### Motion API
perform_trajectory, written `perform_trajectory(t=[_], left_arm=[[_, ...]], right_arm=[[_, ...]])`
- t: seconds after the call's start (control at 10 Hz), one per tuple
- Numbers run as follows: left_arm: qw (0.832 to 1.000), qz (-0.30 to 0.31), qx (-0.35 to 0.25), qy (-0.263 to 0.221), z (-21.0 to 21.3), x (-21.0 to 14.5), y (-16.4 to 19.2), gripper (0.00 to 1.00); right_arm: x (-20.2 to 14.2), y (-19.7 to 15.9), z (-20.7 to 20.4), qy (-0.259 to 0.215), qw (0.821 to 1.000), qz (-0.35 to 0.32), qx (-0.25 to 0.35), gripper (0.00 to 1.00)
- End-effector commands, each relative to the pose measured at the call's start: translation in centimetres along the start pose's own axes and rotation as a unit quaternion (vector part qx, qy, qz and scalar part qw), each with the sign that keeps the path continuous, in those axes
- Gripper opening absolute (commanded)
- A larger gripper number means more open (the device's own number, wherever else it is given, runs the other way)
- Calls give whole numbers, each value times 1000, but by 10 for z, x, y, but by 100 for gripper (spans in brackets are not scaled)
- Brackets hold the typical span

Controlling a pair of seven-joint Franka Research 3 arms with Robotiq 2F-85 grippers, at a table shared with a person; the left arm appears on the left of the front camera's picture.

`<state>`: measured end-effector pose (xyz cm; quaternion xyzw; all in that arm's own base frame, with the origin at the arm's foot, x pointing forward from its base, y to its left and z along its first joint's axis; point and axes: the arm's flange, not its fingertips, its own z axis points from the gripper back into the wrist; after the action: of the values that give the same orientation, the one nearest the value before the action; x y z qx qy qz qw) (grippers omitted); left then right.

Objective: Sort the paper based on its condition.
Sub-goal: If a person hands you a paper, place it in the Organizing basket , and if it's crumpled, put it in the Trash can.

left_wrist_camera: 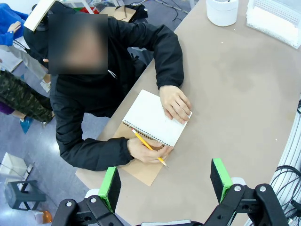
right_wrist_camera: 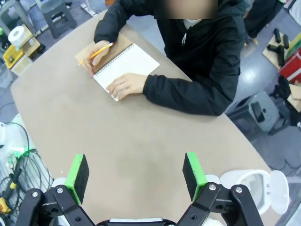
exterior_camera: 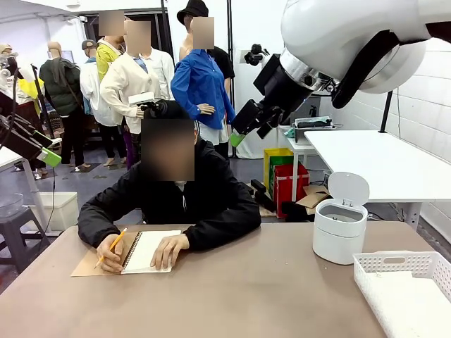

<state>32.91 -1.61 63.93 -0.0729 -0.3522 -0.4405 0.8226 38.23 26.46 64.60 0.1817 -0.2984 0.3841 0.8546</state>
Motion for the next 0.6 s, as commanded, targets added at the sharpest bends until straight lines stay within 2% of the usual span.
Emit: perform_trajectory(t=[0.0, 0.1, 0.5], left_arm=[[1000, 1, -2, -3, 1, -1, 1, 100], [1000, 1, -2, -3, 1, -1, 1, 100], [1000, 1, -2, -3, 1, -1, 1, 100]], right_arm=[[-2, -2, -6, -17, 1000, 2, 19, 100], [0, 0, 0, 0, 1000, 0, 0, 100], [0, 0, 0, 0, 1000, 0, 0, 100]])
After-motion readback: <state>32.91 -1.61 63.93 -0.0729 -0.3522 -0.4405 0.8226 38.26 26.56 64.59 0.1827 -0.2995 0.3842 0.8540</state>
